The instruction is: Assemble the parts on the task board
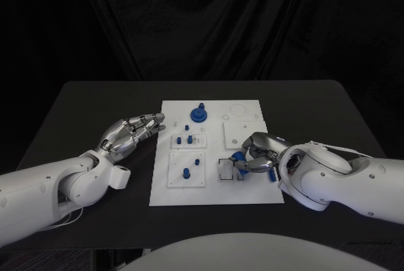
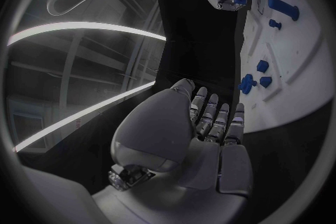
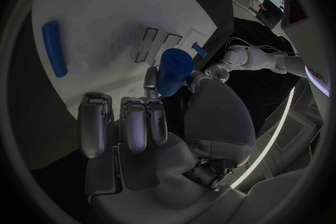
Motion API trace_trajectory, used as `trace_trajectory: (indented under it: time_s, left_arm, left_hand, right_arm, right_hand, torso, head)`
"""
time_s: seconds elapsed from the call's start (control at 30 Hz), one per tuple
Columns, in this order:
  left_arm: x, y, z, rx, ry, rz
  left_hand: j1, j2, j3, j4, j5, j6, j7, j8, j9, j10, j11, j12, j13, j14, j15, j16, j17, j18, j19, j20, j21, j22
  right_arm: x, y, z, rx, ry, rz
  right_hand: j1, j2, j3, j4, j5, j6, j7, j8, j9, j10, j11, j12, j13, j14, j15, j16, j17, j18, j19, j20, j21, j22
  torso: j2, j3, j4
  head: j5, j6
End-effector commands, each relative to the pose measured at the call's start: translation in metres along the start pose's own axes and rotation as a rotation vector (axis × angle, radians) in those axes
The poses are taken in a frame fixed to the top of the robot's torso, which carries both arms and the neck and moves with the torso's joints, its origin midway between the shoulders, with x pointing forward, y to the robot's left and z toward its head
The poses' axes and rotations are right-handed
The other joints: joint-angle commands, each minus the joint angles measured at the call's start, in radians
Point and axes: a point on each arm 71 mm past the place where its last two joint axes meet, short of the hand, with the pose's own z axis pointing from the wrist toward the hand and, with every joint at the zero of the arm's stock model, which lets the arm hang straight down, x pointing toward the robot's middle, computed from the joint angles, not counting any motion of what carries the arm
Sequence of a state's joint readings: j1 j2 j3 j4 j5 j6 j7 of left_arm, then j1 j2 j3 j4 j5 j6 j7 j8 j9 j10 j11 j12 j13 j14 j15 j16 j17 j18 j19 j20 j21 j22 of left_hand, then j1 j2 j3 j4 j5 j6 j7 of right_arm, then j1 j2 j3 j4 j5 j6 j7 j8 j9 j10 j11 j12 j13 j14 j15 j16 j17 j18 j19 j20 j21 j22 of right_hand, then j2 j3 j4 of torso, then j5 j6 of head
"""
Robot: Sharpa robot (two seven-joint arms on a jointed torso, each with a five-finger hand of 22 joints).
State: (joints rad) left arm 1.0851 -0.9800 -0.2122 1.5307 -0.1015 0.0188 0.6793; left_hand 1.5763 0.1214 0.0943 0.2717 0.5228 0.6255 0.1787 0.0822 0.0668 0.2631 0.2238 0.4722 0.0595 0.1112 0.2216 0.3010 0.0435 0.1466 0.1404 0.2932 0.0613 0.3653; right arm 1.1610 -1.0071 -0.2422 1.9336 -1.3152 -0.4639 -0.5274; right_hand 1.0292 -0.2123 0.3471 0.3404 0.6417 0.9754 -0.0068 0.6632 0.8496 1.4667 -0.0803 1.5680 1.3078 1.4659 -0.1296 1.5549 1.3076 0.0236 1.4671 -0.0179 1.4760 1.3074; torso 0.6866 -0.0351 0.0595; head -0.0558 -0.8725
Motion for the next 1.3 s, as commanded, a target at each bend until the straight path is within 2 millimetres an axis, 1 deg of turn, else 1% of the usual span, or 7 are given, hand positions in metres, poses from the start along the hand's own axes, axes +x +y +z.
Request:
trace_trajectory:
  time_s: [0.03,0.5,0.63,0.77,1.13,1.17,1.3]
  left_arm:
    - [0.002,-0.007,0.000,0.106,0.013,-0.016]
    - [0.000,-0.006,-0.001,0.101,0.011,-0.017]
    - [0.000,-0.005,-0.001,0.100,0.011,-0.018]
    - [0.000,-0.005,-0.001,0.098,0.011,-0.018]
    - [-0.001,-0.004,-0.002,0.093,0.007,-0.016]
    - [-0.001,-0.004,-0.002,0.093,0.006,-0.016]
    - [-0.001,-0.003,-0.002,0.091,0.006,-0.016]
  left_hand:
    - [0.005,0.002,0.008,0.000,0.004,0.007,0.030,0.004,0.001,-0.001,0.005,0.005,0.001,0.002,0.005,0.004,0.001,-0.010,0.007,-0.001,0.003,0.001]
    - [0.006,0.003,0.010,0.000,0.004,0.007,0.031,0.005,0.001,-0.001,0.006,0.005,0.001,0.003,0.006,0.006,0.001,-0.012,0.008,-0.001,0.004,0.000]
    - [0.006,0.003,0.011,0.000,0.005,0.006,0.031,0.005,0.001,-0.001,0.006,0.005,0.001,0.004,0.007,0.007,0.001,-0.012,0.008,-0.001,0.004,0.000]
    - [0.006,0.003,0.011,0.000,0.005,0.006,0.031,0.005,0.001,-0.001,0.006,0.005,0.001,0.004,0.007,0.007,0.001,-0.012,0.008,-0.001,0.004,0.000]
    - [0.006,0.003,0.011,0.000,0.005,0.004,0.031,0.004,0.001,-0.002,0.006,0.003,0.001,0.004,0.008,0.008,0.001,-0.013,0.009,-0.001,0.004,0.001]
    - [0.006,0.003,0.011,0.000,0.005,0.004,0.031,0.004,0.001,-0.002,0.006,0.003,0.001,0.004,0.008,0.008,0.001,-0.013,0.009,-0.001,0.004,0.001]
    - [0.006,0.003,0.011,0.000,0.005,0.004,0.031,0.004,0.001,-0.002,0.006,0.003,0.001,0.004,0.008,0.008,0.001,-0.013,0.009,-0.001,0.004,0.001]
  right_arm:
    - [0.001,0.003,0.003,-0.008,-0.003,0.026]
    - [0.013,0.006,0.012,0.018,0.047,-0.006]
    - [0.016,0.007,0.013,0.022,0.061,-0.013]
    - [0.018,0.007,0.014,0.025,0.072,-0.022]
    - [0.018,0.007,0.016,0.009,0.067,-0.041]
    - [0.018,0.007,0.016,0.008,0.066,-0.042]
    - [0.018,0.006,0.017,0.005,0.061,-0.044]
  right_hand:
    - [0.018,0.034,0.044,-0.051,-0.033,-0.014,-0.013,-0.001,0.007,0.104,-0.004,0.003,0.263,0.097,-0.007,-0.005,0.223,0.004,0.057,-0.005,-0.003,0.226]
    - [-0.020,0.050,-0.002,-0.048,-0.160,-0.025,-0.004,-0.033,0.021,0.104,0.003,0.003,0.263,0.095,-0.002,-0.009,0.214,0.006,0.054,-0.001,-0.012,0.223]
    - [-0.032,0.050,-0.048,-0.047,-0.246,-0.026,0.002,-0.056,0.017,0.104,0.008,0.003,0.263,0.093,0.003,-0.014,0.204,0.008,0.050,0.004,-0.020,0.220]
    - [-0.058,0.066,-0.092,-0.047,-0.246,-0.027,0.008,-0.070,0.016,0.104,0.013,0.003,0.263,0.092,0.007,-0.017,0.200,0.009,0.049,0.007,-0.025,0.219]
    - [-0.094,0.089,-0.195,-0.044,-0.369,-0.023,0.012,-0.097,0.019,0.104,0.018,0.003,0.263,0.090,0.012,-0.022,0.189,0.012,0.044,0.013,-0.037,0.215]
    - [-0.119,0.077,-0.227,-0.044,-0.437,-0.019,0.013,-0.101,0.021,0.104,0.018,0.003,0.263,0.090,0.012,-0.022,0.189,0.013,0.044,0.013,-0.038,0.215]
    - [-0.130,0.070,-0.253,-0.042,-0.485,-0.017,0.014,-0.105,0.023,0.104,0.019,0.003,0.263,0.090,0.013,-0.023,0.188,0.013,0.045,0.014,-0.038,0.215]
  torso:
    - [0.002,-0.0012,0.0026]
    - [0.001,-0.0004,-0.0001]
    - [0.002,-0.0001,-0.0025]
    - [0.001,0.0000,-0.0003]
    - [0.001,0.0002,-0.0015]
    - [0.001,0.0002,-0.0014]
    - [0.001,0.0001,-0.0013]
  head:
    - [0.000,0.000]
    - [0.006,0.000]
    - [0.008,0.000]
    - [0.007,0.000]
    - [0.010,0.000]
    - [0.010,0.000]
    - [0.010,0.000]
